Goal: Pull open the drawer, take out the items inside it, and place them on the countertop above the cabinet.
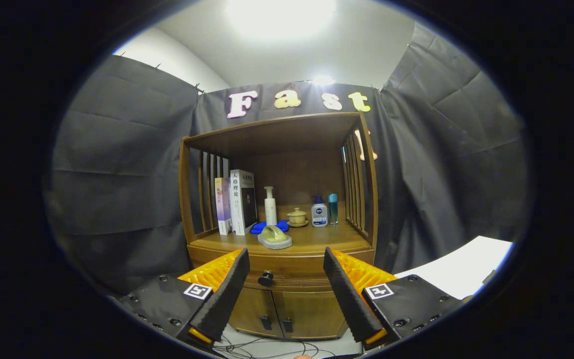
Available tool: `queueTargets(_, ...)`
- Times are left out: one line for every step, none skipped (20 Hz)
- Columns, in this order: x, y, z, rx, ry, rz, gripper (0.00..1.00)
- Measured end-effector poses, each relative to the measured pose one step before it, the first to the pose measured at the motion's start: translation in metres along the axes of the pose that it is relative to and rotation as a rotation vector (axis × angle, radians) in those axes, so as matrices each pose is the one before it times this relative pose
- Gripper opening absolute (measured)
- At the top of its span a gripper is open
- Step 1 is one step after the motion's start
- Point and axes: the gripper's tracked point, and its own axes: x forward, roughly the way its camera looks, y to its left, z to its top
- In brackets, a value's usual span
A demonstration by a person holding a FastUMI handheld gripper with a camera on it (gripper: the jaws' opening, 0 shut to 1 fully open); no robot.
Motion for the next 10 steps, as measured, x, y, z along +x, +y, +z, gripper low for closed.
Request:
queueTargets(-0.00037,-0.00050,-0.00067,0.00643,0.00079,0.00149,0.96)
queueTargets(0.00092,0.00067,0.00132,0.00791,-0.00162,0.00324,0.95)
queueTargets(0.00029,0.00038,0.00019,0.00539,0.00054,0.00230,0.95)
queueTargets(-0.00071,0.00014,0.00007,0.00027,-0.00022,0.00157,0.95)
queueTargets(-0.00029,0.00037,0.00065,-0.00299,-0.00072,0.00100,0.95)
queueTargets(-0.00061,0.00100,0.00099,-0.00544,-0.00113,0.00153,0.95)
queueTargets(-0.00052,0.00162,0.00022,-0.00715,-0.00219,0.00170,0.95)
queueTargets(0.00046,0.00254,0.00025,-0.00803,-0.00338,0.00408,0.95)
queueTargets(-0.00050,0.00332,0.00025,-0.00960,-0.00053,0.00482,0.95)
queueTargets(-0.00011,0.00225,-0.00061,-0.00865,-0.00144,0.00328,0.95)
